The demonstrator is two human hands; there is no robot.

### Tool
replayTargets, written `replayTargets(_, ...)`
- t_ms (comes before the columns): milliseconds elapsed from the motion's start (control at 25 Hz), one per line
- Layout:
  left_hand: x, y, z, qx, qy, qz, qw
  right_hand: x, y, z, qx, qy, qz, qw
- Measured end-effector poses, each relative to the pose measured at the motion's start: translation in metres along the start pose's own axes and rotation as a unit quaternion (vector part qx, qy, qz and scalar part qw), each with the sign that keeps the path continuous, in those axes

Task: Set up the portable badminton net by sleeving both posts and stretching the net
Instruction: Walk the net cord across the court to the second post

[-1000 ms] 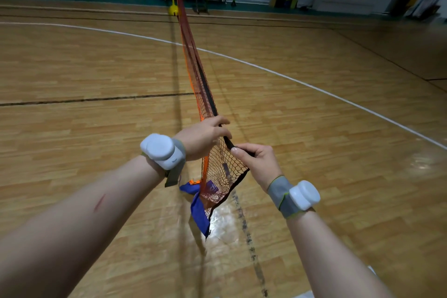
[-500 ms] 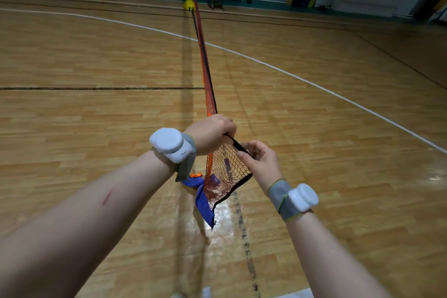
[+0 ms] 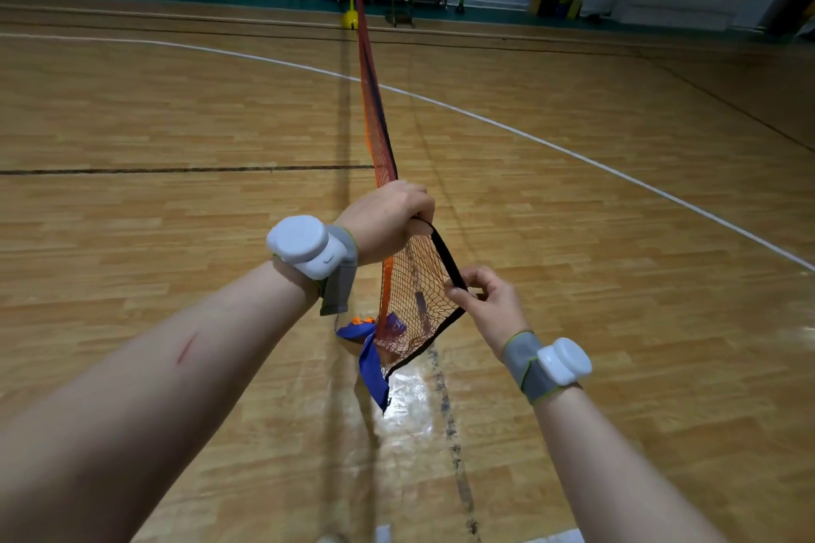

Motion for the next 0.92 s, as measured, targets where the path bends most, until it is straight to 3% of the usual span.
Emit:
replayTargets(240, -0.009, 0.02, 0.014, -0.013, -0.021, 0.037, 0.999, -0.019, -0.006, 0.002, 0.097, -0.015, -0.001, 0.995)
replayTargets(520, -0.017, 0.04, -0.008, -0.032, -0.014, 0.075, 0.997, -0.043, 0.045, 0.004, 0.083, -0.009, 0.062, 0.995)
replayTargets(720, -0.018, -0.037, -0.055, -0.015, 0.08, -0.029, 0.996, -0.061, 0.054, 0.009, 0.042, -0.005, 0.08, 0.996)
replayTargets(920, -0.041, -0.068, -0.054, 0.013, 0.012, -0.051, 0.999, -0.077, 0.049, 0.005, 0.024, 0.027, 0.075, 0.997)
Point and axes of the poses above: each hand's wrist, its own x-axis towards the middle knuckle, its own z-axis out of the back of the hand, y = z × x, the point moved 9 cm from there along x, towards the middle knuckle, and after that the axes turned 13 degrees about y, right-handed, at the moved point
